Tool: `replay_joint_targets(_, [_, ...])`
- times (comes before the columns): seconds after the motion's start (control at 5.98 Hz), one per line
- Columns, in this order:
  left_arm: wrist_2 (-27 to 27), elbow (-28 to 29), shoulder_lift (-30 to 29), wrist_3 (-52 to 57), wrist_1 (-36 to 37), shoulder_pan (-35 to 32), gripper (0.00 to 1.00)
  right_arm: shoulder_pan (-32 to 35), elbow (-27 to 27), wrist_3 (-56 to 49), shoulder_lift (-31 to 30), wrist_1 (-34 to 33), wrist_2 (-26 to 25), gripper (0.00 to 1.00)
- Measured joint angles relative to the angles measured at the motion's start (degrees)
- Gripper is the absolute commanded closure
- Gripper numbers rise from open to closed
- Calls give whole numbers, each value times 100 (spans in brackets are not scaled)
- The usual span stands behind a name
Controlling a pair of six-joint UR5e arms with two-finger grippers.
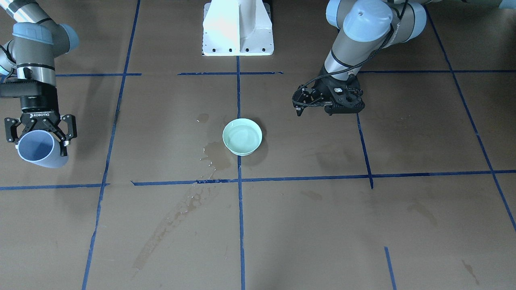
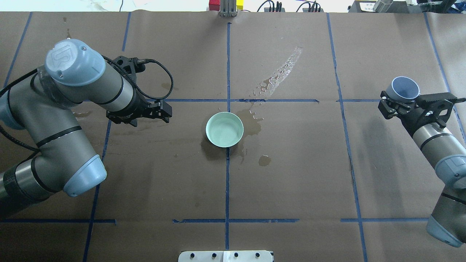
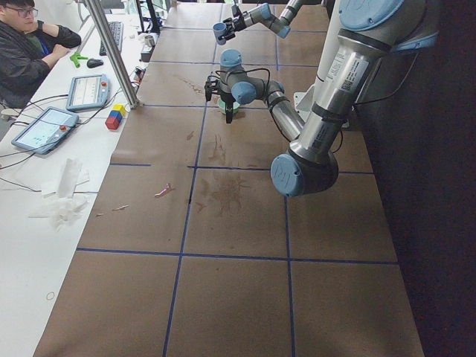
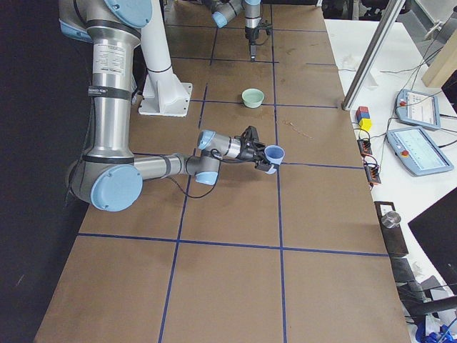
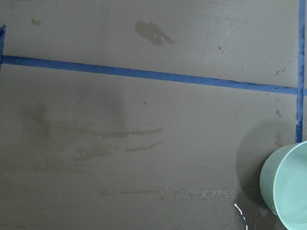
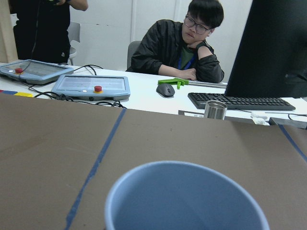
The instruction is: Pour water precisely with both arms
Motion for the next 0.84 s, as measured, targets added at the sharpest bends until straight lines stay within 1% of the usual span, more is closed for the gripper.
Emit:
replay_joint_targets(0.17, [0,-1,0,0,0,0,0,3,101,-324,130,-99,240,98])
replay_joint_targets(0.33, [0,1,0,0,0,0,0,-8,167,-487,422,-480,374,100])
replay_joint_targets(0.67, [0,3,-7,0,0,0,0,-118,228,-574,1398,-1768,563,100])
replay_joint_targets(0.84, [0,3,-8,0,0,0,0,-260,228,-586,1878,-2337,486,100])
